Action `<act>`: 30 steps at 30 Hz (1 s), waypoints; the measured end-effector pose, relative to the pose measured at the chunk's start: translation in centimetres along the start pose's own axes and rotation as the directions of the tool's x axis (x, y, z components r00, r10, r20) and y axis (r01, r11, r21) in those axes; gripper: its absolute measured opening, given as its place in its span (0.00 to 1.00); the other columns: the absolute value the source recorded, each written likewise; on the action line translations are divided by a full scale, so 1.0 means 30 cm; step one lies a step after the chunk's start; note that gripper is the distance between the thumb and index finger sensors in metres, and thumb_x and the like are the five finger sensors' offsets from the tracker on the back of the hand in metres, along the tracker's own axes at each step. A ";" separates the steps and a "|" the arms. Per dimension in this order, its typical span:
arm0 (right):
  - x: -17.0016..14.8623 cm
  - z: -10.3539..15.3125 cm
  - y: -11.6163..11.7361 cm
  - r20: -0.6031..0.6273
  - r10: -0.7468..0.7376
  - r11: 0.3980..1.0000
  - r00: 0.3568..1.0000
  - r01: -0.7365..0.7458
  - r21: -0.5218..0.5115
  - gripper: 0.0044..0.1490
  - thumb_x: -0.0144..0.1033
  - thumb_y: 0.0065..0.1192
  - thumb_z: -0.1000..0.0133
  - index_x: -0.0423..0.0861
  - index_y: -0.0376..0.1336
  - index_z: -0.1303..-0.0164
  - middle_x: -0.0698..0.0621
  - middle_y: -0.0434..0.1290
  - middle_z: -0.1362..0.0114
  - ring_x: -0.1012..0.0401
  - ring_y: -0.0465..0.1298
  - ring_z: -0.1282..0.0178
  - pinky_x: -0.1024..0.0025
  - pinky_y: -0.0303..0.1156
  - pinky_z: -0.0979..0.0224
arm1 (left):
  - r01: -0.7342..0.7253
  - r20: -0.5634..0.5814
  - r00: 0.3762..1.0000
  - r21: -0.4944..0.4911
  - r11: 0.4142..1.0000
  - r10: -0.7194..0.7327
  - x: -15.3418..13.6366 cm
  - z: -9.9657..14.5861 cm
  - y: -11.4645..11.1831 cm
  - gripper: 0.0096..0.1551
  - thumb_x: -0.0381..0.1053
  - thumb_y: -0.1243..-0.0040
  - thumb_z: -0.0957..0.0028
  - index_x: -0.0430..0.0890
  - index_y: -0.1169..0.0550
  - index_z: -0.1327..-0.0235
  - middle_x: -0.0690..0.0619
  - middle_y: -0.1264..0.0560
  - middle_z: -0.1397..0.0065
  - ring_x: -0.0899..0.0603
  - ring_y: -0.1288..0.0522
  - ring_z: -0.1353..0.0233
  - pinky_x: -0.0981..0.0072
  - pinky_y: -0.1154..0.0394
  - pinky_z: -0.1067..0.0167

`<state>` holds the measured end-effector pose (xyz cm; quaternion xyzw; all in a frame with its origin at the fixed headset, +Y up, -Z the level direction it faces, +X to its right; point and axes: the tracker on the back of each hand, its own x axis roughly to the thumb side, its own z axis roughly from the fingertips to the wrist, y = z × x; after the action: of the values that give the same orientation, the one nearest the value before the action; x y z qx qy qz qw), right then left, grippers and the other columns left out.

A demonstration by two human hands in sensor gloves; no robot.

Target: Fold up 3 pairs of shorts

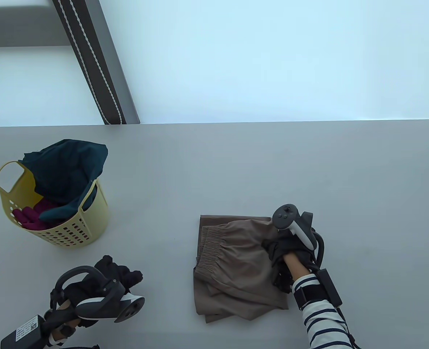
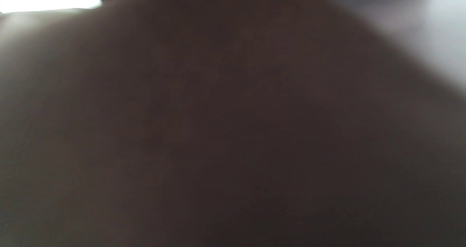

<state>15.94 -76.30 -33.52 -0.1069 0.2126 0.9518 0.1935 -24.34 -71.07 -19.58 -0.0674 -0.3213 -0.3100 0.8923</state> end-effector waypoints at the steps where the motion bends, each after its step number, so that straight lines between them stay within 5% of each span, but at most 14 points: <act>1: 0.002 0.003 0.000 -0.001 -0.003 1.000 1.000 0.003 -0.011 0.36 0.41 0.62 0.50 0.32 0.54 0.42 0.19 0.35 0.30 0.22 0.38 0.35 0.33 0.44 0.35 | 0.000 -0.001 1.000 -0.001 1.000 0.000 0.000 0.000 0.000 0.33 0.60 0.52 0.53 0.57 0.37 0.32 0.62 0.23 0.36 0.54 0.15 0.38 0.49 0.25 0.29; 8: 0.030 0.039 -0.067 0.039 -0.197 0.980 0.980 0.198 -0.026 0.24 0.34 0.66 0.51 0.35 0.63 0.52 0.18 0.48 0.30 0.21 0.51 0.34 0.33 0.57 0.36 | -0.005 0.006 1.000 -0.009 1.000 0.005 0.000 -0.002 0.000 0.33 0.60 0.52 0.53 0.57 0.37 0.32 0.62 0.23 0.36 0.54 0.15 0.38 0.49 0.25 0.29; 9: 0.049 0.054 -0.096 0.061 -0.251 0.967 0.966 0.252 -0.021 0.23 0.34 0.66 0.50 0.35 0.62 0.52 0.19 0.54 0.31 0.24 0.59 0.35 0.36 0.65 0.39 | -0.005 0.008 1.000 -0.008 1.000 0.005 0.000 -0.002 0.000 0.32 0.60 0.52 0.53 0.57 0.37 0.32 0.62 0.23 0.36 0.54 0.15 0.38 0.49 0.25 0.29; 11: 0.083 0.072 -0.149 0.092 -0.347 0.937 0.933 0.349 -0.005 0.22 0.34 0.65 0.49 0.36 0.62 0.52 0.25 0.70 0.40 0.44 0.84 0.49 0.55 0.81 0.52 | -0.009 0.013 1.000 -0.009 1.000 0.009 0.000 -0.004 -0.002 0.32 0.60 0.52 0.53 0.57 0.37 0.32 0.62 0.23 0.36 0.54 0.15 0.38 0.49 0.25 0.29; 16: 0.154 0.072 -0.253 0.172 -0.659 0.741 0.732 0.671 -0.018 0.19 0.31 0.69 0.52 0.41 0.62 0.55 0.37 0.77 0.48 0.53 0.88 0.60 0.61 0.83 0.59 | -0.019 0.026 0.999 -0.028 0.999 0.020 0.001 -0.011 -0.014 0.33 0.60 0.52 0.52 0.57 0.37 0.32 0.62 0.23 0.36 0.54 0.16 0.38 0.49 0.25 0.29; 20: 0.096 0.060 -0.416 0.351 -0.804 0.458 0.479 0.877 -0.147 0.19 0.33 0.68 0.50 0.46 0.61 0.54 0.43 0.77 0.46 0.57 0.88 0.56 0.65 0.84 0.54 | -0.020 0.010 1.000 -0.022 1.000 0.020 -0.007 -0.011 -0.013 0.33 0.60 0.52 0.52 0.56 0.37 0.31 0.61 0.23 0.35 0.53 0.16 0.37 0.49 0.25 0.29; 22: 0.001 0.047 -0.490 0.426 -0.850 0.245 0.309 0.949 -0.199 0.19 0.35 0.66 0.48 0.49 0.59 0.52 0.46 0.75 0.42 0.58 0.87 0.50 0.65 0.83 0.48 | -0.022 0.011 1.000 -0.024 0.999 0.022 -0.007 -0.012 -0.013 0.33 0.60 0.52 0.52 0.56 0.37 0.32 0.61 0.23 0.35 0.53 0.16 0.37 0.49 0.25 0.29; 26: -0.220 0.021 -0.552 0.458 -0.881 -0.013 0.118 0.962 -0.272 0.20 0.38 0.62 0.44 0.54 0.54 0.48 0.51 0.70 0.34 0.61 0.83 0.37 0.65 0.80 0.34 | -0.026 0.022 0.999 -0.036 0.999 0.027 -0.007 -0.017 -0.017 0.33 0.60 0.52 0.52 0.56 0.37 0.32 0.61 0.23 0.36 0.54 0.16 0.38 0.49 0.25 0.29; 28: -0.302 0.014 -0.549 0.441 -0.892 -0.048 0.098 0.950 -0.308 0.21 0.37 0.60 0.42 0.53 0.52 0.46 0.50 0.67 0.31 0.59 0.80 0.32 0.63 0.76 0.29 | -0.030 0.024 0.999 -0.042 0.999 0.031 -0.008 -0.020 -0.019 0.33 0.60 0.52 0.52 0.56 0.37 0.32 0.62 0.23 0.36 0.54 0.16 0.38 0.49 0.25 0.29; 30: -0.426 -0.003 -0.518 0.375 -0.909 0.023 0.181 0.921 -0.390 0.27 0.37 0.53 0.39 0.49 0.45 0.36 0.42 0.56 0.23 0.48 0.67 0.21 0.51 0.62 0.22 | -0.034 0.025 0.999 -0.047 0.998 0.035 -0.009 -0.022 -0.021 0.33 0.60 0.52 0.52 0.56 0.37 0.32 0.61 0.23 0.36 0.54 0.16 0.38 0.49 0.25 0.29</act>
<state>33.90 -67.50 -35.59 -0.2572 -0.1866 0.6178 0.7193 -24.53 -71.64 -20.30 -0.0975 -0.3242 -0.3009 0.8915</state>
